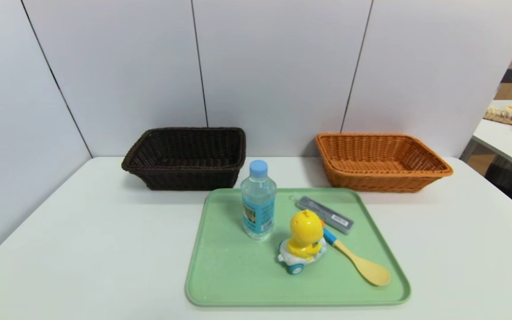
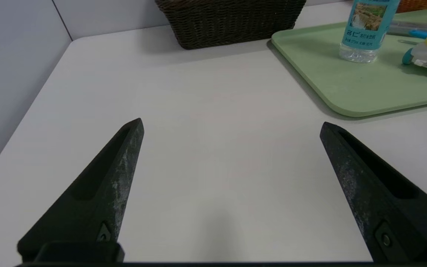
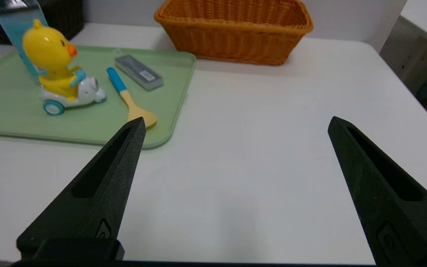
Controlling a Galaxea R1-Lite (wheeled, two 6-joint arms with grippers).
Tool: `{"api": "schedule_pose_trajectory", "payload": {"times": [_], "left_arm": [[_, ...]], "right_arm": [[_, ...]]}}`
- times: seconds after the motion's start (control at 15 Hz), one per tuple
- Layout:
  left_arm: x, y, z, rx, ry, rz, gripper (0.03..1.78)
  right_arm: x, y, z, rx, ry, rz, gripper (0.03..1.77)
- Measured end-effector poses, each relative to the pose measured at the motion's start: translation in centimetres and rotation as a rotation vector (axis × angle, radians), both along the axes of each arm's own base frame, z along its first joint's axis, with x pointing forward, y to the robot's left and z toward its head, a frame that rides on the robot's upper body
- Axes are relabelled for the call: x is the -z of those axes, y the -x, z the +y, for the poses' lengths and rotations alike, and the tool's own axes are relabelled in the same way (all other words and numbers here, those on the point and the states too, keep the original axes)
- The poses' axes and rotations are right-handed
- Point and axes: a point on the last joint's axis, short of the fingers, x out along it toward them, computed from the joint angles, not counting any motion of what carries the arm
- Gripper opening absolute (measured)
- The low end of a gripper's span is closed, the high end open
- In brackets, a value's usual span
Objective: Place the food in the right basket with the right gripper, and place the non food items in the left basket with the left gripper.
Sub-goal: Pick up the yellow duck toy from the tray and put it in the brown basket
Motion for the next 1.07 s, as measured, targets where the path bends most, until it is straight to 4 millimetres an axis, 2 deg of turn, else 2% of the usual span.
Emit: {"api": "schedule_pose_trajectory", "payload": {"times": [0.2, 0.4, 0.53, 0.67, 0.8, 1.07], "left_arm": [[-0.6, 0.2, 0.0, 0.002, -0.005, -0.01, 1.69], [0.3, -0.2, 0.1, -0.025, -0.012, 0.014, 1.69], [0.8, -0.4, 0.1, -0.036, -0.014, 0.02, 1.69], [1.1, -0.6, 0.1, -0.038, -0.013, 0.012, 1.69], [1.5, -0.8, 0.1, -0.038, -0.014, 0.013, 1.69], [1.0, -0.6, 0.1, -0.028, -0.014, 0.01, 1.69]], "right_arm": [[-3.9, -0.2, 0.1, -0.03, 0.0, -0.046, 1.7], [-8.6, -0.7, 0.1, -0.066, 0.002, -0.112, 1.7], [-11.9, -1.6, 0.2, -0.104, 0.007, -0.135, 1.7], [-14.3, -2.9, 0.3, -0.135, 0.011, -0.132, 1.7], [-15.2, -4.2, 0.4, -0.179, 0.013, -0.107, 1.7], [-15.4, -5.7, 0.4, -0.187, 0.009, -0.063, 1.7]]}}
